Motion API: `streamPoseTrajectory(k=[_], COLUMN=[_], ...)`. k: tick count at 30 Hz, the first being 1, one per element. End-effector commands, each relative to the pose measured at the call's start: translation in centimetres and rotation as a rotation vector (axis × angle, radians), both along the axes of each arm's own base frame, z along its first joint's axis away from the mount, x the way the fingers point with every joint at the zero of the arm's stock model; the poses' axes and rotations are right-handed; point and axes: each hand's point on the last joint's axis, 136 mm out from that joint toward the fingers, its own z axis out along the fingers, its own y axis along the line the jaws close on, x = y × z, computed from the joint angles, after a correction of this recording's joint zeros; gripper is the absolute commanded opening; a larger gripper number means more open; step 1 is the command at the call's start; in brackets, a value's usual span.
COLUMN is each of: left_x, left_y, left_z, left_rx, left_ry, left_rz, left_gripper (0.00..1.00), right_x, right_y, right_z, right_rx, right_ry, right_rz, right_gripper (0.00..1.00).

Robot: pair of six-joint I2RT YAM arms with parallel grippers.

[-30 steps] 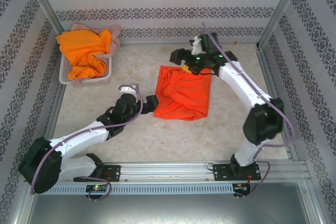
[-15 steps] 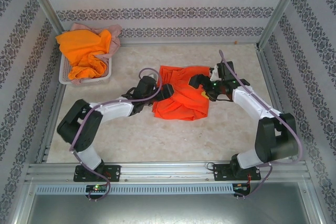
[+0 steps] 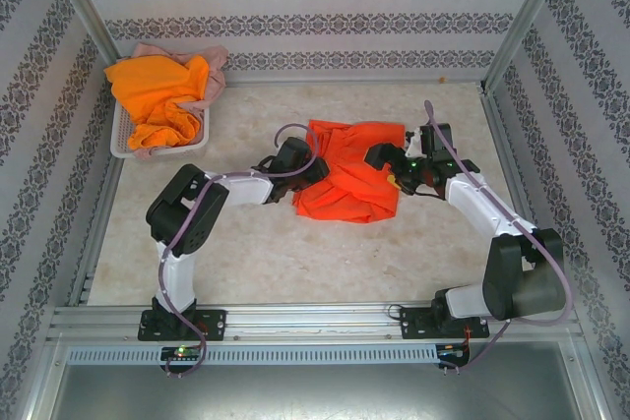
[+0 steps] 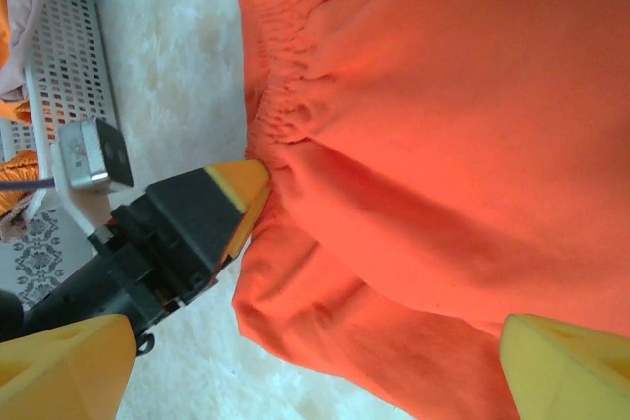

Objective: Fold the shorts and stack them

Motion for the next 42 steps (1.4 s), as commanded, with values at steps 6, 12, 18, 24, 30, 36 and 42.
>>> streamPoseTrajectory(k=[6, 12, 18, 24, 30, 36, 42], left_x=[1.0, 0.9, -1.8, -7.0, -11.4, -12.9, -12.7], left_y=[0.2, 0.6, 2.6, 8.1, 14.4, 16.6, 16.8], left_z=[2.5, 9.5, 13.6, 6.2, -0.3, -1.2, 1.0], left_rx=[0.021, 0.040, 0.082, 0.146, 0.191, 0.203, 0.182], left_ry=[-0.063, -0.187, -0.237, -0.151, -0.059, -0.039, -0.094], left_rz=[-0.007, -0.039, -0.052, 0.038, 0.162, 0.200, 0.208], left_gripper=[0.00, 0.00, 0.00, 0.00, 0.00, 0.00, 0.06], right_x=[0.1, 0.2, 0.3, -0.7, -2.3, -1.7, 0.4], right_y=[-0.5, -0.7, -0.6, 1.1, 3.9, 5.9, 9.6], right_z=[-0.7, -1.6, -1.9, -3.3, -4.7, -3.7, 1.0], right_rx=[0.009, 0.004, -0.003, 0.010, -0.001, 0.009, 0.033], right_ry=[-0.014, -0.001, 0.001, 0.036, 0.073, 0.066, -0.030], right_rz=[-0.004, -0.010, -0.006, 0.077, 0.191, 0.233, 0.285], right_gripper=[0.95, 0.95, 0.95, 0.95, 0.97, 0.97, 0.97])
